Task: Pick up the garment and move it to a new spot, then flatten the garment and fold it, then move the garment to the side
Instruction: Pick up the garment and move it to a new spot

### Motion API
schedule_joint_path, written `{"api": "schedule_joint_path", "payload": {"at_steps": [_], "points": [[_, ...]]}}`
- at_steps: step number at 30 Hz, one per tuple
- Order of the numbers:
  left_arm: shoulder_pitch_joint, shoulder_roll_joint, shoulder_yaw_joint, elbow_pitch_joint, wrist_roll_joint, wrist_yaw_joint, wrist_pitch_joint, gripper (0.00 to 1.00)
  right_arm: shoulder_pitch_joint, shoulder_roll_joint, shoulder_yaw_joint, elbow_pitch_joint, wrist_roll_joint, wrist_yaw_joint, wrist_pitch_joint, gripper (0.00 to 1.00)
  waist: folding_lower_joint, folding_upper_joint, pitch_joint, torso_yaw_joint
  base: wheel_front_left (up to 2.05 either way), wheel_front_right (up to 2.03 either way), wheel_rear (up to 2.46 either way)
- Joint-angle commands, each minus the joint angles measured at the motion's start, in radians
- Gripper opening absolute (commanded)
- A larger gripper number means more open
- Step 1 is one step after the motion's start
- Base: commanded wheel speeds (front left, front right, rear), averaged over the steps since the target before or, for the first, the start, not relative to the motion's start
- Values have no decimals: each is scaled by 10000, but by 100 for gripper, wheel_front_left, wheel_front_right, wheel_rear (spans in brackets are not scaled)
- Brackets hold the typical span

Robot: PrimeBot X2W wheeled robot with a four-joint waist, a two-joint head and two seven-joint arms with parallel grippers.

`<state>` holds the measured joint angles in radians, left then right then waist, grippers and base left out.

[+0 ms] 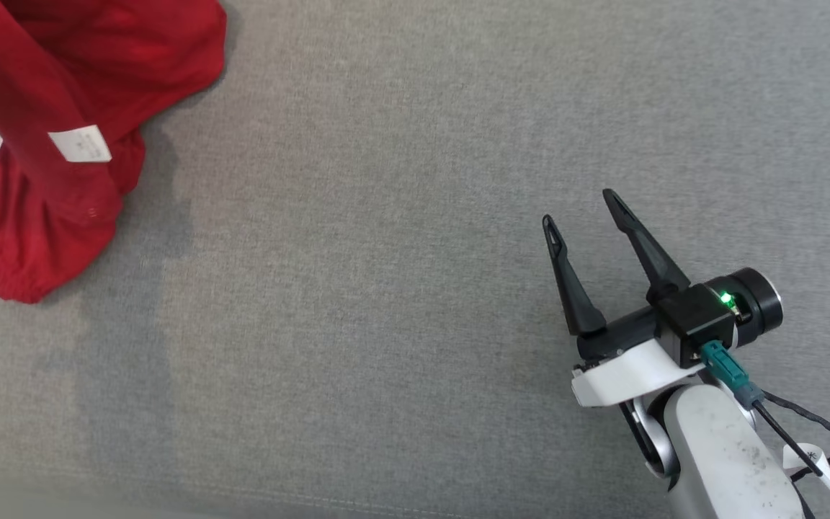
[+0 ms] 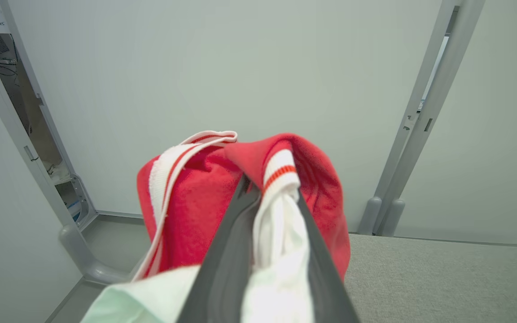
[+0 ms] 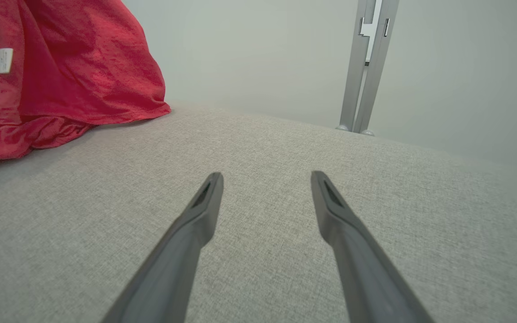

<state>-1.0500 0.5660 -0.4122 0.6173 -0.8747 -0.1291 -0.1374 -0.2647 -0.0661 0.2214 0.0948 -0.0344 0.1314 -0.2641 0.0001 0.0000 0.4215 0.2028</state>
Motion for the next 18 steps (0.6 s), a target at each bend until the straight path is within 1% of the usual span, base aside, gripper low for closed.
{"api": "schedule_joint_path", "payload": {"at_steps": [1,4,8,13,18], "points": [[-136,210,-15,-330,-74,-15,71,0,225,77,32,41,84,-13,-7,100,-1,0,-1225,-949,0,0,0],[-42,190,-152,-1121,-201,-13,369,0,489,125,68,101,201,-13,-7,100,-1,0,-1762,-1504,0,0,0],[172,94,-296,-2068,-215,183,713,0,739,151,228,62,565,-13,-7,100,-1,0,-2270,-2393,0,0,0],[352,-318,-599,-2876,-241,522,1015,0,1005,152,324,1,918,-13,-7,100,-1,0,-2576,-3565,0,0,0],[526,-739,-1135,-3154,-10,718,1287,0,1130,154,335,-91,1142,-13,-7,100,-1,0,-2592,-4534,0,0,0]]}}
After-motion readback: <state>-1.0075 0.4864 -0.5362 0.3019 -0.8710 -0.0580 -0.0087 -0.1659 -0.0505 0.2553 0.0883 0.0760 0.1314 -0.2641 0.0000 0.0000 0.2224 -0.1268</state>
